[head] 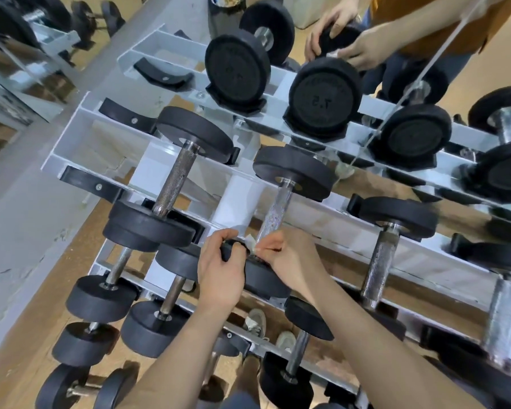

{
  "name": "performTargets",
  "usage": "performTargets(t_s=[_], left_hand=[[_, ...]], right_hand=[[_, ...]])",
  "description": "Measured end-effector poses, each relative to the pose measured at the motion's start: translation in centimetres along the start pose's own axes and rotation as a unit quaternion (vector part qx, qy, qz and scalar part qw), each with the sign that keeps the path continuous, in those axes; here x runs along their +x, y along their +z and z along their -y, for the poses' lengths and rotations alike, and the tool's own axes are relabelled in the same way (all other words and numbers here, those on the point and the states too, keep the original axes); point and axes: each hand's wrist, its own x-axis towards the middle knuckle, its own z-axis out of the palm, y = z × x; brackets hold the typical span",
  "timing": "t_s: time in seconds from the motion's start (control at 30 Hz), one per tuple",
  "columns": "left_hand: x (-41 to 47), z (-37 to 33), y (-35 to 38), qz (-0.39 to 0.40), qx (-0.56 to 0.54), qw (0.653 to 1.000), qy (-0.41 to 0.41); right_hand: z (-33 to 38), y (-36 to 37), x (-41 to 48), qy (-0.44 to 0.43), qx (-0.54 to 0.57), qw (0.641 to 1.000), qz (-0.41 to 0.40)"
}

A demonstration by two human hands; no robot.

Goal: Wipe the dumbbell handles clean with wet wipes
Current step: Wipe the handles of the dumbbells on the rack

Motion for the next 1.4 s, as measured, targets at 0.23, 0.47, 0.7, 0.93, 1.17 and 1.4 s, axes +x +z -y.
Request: performTargets(t_s=[0.23, 0.47, 0.7, 0.93, 1.17, 1.4], left_hand=[[0.1, 0.1, 0.1, -0.005, -0.009, 1.0, 0.013], [0.1, 0.1, -0.1, -0.007, -0.012, 1.0, 0.017], [0.4, -0.5, -0.4, 0.022, 0.033, 0.999, -0.001], [-3.0, -1.9, -0.7, 0.133, 0.406, 0.787, 0.446], [-1.2, -0.1, -1.4, 0.205, 0.412, 0.734, 0.499], [1.4, 0.0, -4.5, 0.246, 0.247, 0.823, 0.449]], right_hand=[[0.7, -1.7, 2.1, -0.077, -0.069, 0.988, -0.115], [0.8, -2.6, 2.9, -0.057, 0.001, 0.974, -0.22], [-0.8, 0.0, -1.0, -0.009, -0.007, 0.999, -0.033], [-1.2, -2.6, 3.3, 0.042, 0.18, 0.965, -0.185], [-1.2, -1.1, 0.8, 0.025, 0.162, 0.985, -0.045], [0.0, -0.4, 4.3, -0.001, 0.213, 0.948, -0.235]])
